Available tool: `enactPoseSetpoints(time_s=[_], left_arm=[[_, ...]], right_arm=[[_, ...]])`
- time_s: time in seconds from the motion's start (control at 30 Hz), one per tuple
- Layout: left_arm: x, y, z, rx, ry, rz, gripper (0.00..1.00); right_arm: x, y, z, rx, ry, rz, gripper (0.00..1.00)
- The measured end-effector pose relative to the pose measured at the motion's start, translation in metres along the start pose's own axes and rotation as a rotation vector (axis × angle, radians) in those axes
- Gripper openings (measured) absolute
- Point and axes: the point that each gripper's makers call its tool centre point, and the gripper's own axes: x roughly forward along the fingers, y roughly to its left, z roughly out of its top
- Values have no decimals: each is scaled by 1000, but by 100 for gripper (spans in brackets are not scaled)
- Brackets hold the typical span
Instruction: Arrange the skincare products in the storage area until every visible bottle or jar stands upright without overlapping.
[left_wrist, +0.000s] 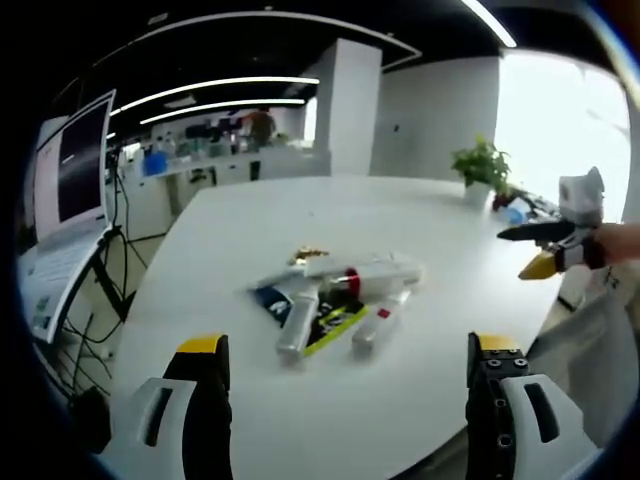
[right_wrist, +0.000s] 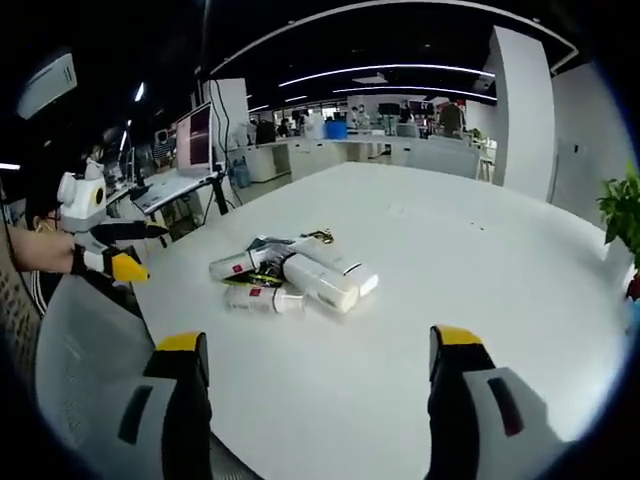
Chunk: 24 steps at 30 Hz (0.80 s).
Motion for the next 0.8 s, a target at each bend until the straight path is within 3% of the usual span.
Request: enactPoseSetpoints(time_s=[0.47, 0.8], left_arm=[[1, 0, -1, -14, 3, -7, 96], [1, -2, 0, -13, -1, -15, 96]], right_arm=[[43, 3, 17, -153, 73, 142, 85], [71, 6, 24, -232, 117, 203, 79]])
